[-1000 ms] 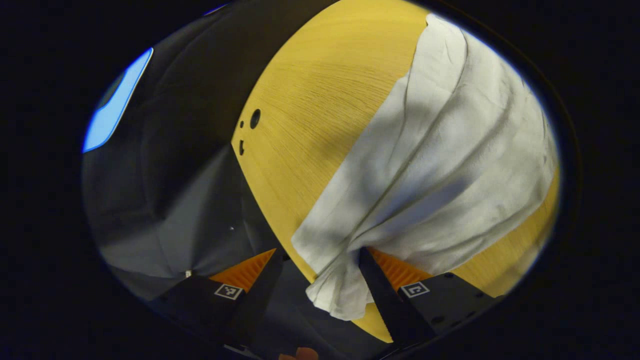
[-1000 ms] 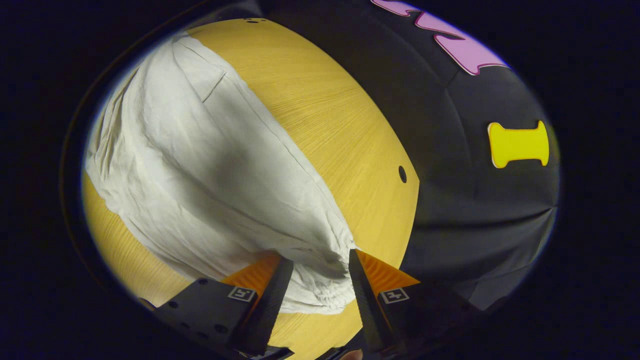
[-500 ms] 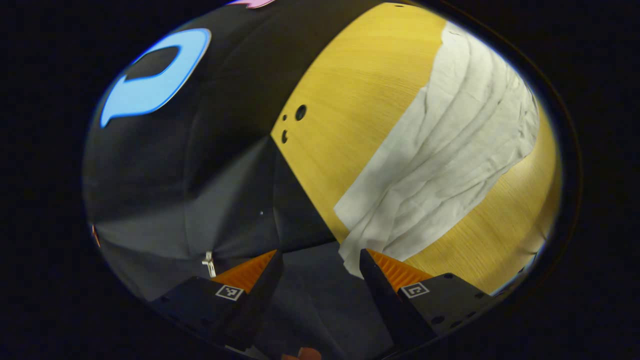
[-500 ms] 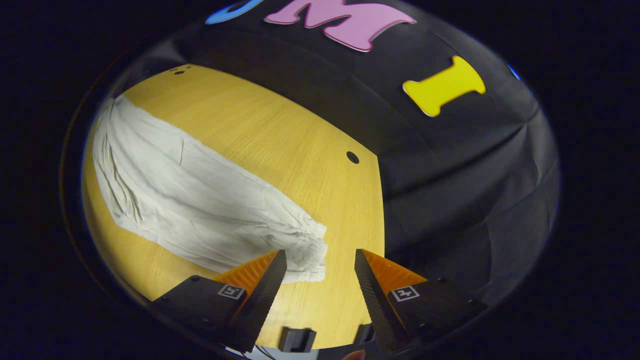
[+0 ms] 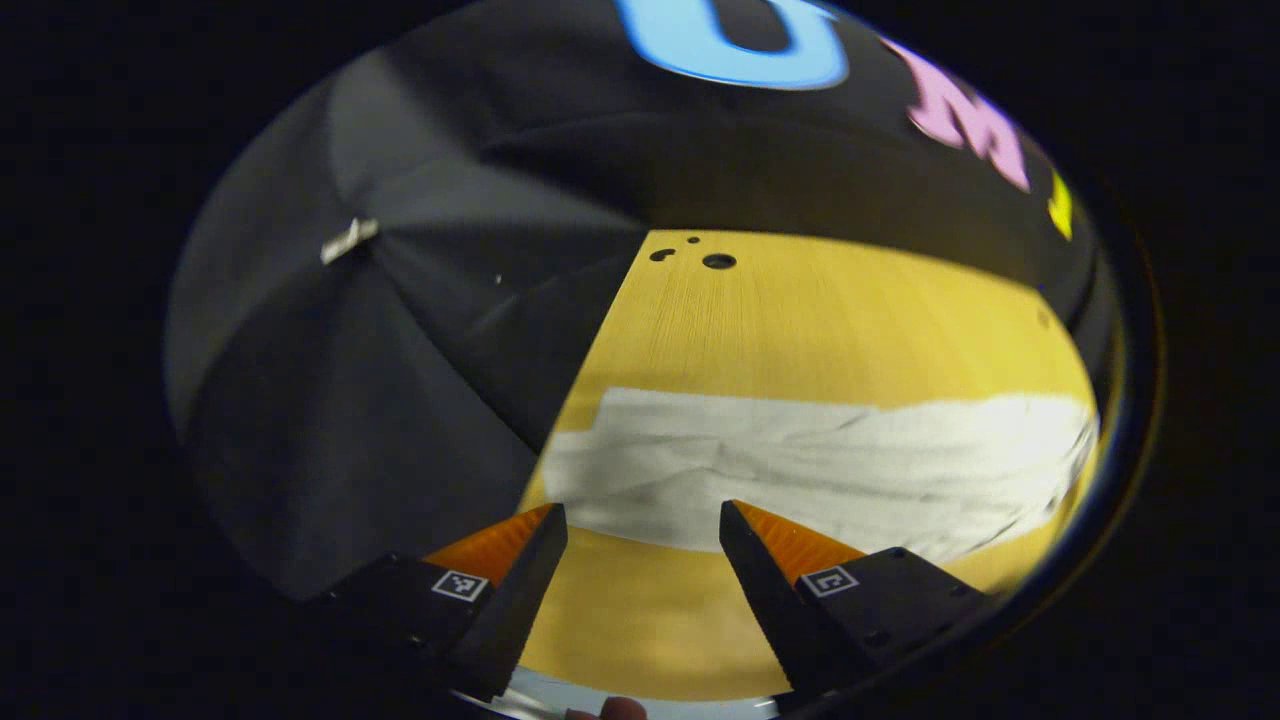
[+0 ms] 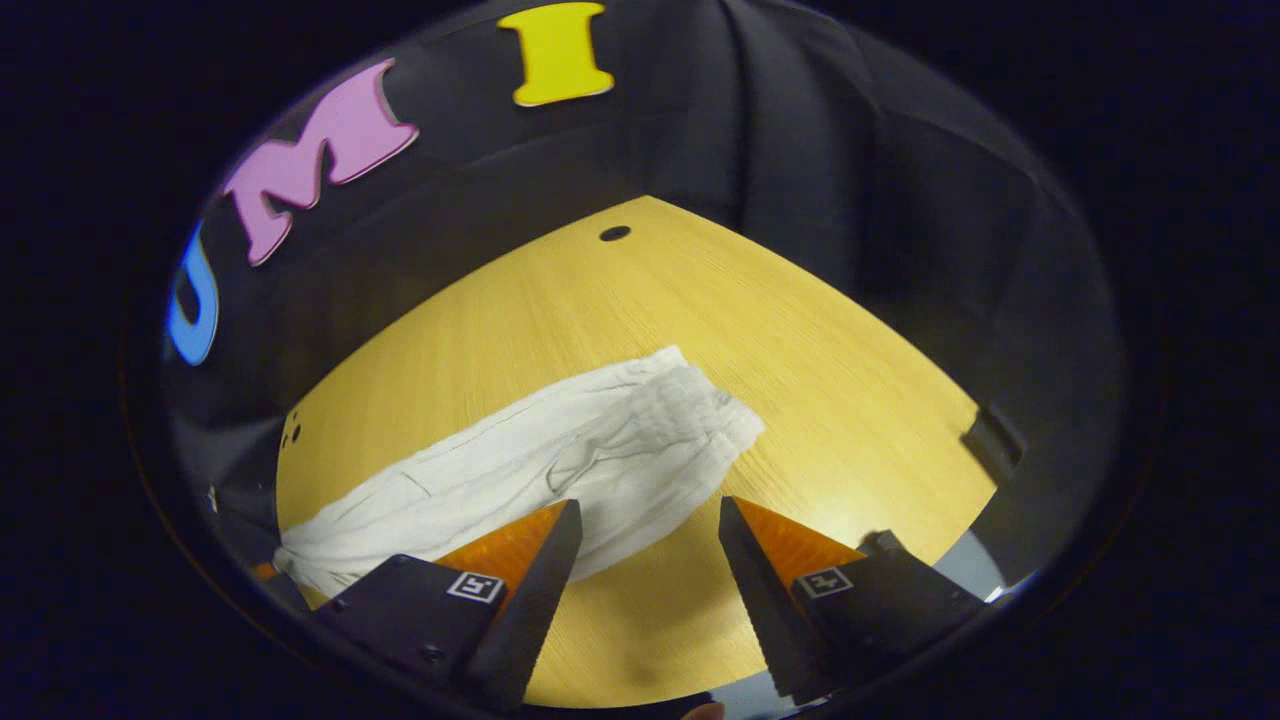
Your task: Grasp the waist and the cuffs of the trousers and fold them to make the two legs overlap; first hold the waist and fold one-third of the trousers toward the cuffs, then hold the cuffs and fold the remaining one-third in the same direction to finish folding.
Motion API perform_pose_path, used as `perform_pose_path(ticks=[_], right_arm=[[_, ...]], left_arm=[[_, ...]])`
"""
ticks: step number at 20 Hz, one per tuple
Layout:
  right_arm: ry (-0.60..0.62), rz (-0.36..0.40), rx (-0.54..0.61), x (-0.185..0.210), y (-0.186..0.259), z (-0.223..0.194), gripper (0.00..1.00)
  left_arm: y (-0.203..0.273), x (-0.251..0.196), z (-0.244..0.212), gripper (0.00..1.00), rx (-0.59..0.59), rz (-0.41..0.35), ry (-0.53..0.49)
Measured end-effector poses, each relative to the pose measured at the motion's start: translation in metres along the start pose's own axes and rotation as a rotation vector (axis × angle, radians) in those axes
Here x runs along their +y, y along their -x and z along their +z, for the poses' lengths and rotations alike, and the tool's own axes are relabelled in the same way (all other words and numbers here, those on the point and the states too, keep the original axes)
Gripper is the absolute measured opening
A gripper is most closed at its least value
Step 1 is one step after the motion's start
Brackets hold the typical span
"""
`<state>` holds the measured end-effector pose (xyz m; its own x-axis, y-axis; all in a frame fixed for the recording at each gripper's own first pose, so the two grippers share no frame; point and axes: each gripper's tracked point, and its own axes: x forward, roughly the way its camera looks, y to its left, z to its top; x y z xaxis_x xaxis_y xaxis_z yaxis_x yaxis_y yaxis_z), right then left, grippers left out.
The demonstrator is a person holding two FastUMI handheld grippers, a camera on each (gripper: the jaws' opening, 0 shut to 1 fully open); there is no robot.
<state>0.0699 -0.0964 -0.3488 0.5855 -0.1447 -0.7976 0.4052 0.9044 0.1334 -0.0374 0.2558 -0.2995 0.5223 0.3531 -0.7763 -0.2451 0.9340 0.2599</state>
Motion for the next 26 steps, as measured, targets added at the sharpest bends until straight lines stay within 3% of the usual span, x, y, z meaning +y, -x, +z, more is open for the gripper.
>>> perform_pose_path(ticks=[3,7,9,10,12,13,14,16,20,21,22,23,24,26], right_arm=[[-0.190,0.008,0.030,-0.009,-0.021,-0.006,0.90],[-0.357,-0.005,0.065,-0.017,-0.049,-0.009,0.90],[-0.403,-0.003,0.073,-0.017,-0.059,-0.006,0.90],[-0.422,0.004,0.063,-0.014,-0.063,0.001,0.90],[-0.450,0.007,0.065,-0.011,-0.071,0.009,0.90],[-0.461,0.005,0.066,-0.010,-0.073,0.012,0.90],[-0.465,0.000,0.074,-0.008,-0.076,0.013,0.90],[-0.459,-0.046,0.095,-0.010,-0.081,0.014,0.89],[-0.466,-0.076,0.147,-0.018,-0.079,0.006,0.71],[-0.463,-0.055,0.168,-0.016,-0.081,0.002,0.48],[-0.493,-0.019,0.177,-0.013,-0.082,0.001,0.42],[-0.537,-0.008,0.155,-0.013,-0.086,0.002,0.12],[-0.569,0.000,0.144,-0.011,-0.088,0.000,0.06],[-0.588,0.009,0.126,-0.010,-0.089,0.001,0.06]], left_arm=[[-0.001,-0.007,-0.012,0.98,0.032,-0.089,0.301],[-0.004,-0.010,-0.025,0.96,0.055,-0.099,0.467],[-0.011,-0.008,-0.032,0.92,0.072,-0.096,0.507],[-0.013,-0.006,-0.036,0.96,0.085,-0.085,0.509],[-0.021,-0.005,-0.042,0.96,0.107,-0.081,0.518],[-0.024,-0.008,-0.045,0.92,0.117,-0.083,0.522],[-0.026,-0.009,-0.045,0.96,0.125,-0.084,0.524],[-0.031,-0.013,-0.045,0.96,0.141,-0.081,0.524],[-0.041,-0.017,-0.043,0.96,0.154,-0.072,0.516],[-0.042,-0.018,-0.043,0.96,0.155,-0.071,0.510],[-0.044,-0.017,-0.041,0.96,0.155,-0.074,0.511],[-0.044,-0.019,-0.040,0.96,0.151,-0.078,0.514],[-0.044,-0.019,-0.038,0.96,0.150,-0.087,0.529],[-0.044,-0.020,-0.035,0.96,0.161,-0.104,0.596]])
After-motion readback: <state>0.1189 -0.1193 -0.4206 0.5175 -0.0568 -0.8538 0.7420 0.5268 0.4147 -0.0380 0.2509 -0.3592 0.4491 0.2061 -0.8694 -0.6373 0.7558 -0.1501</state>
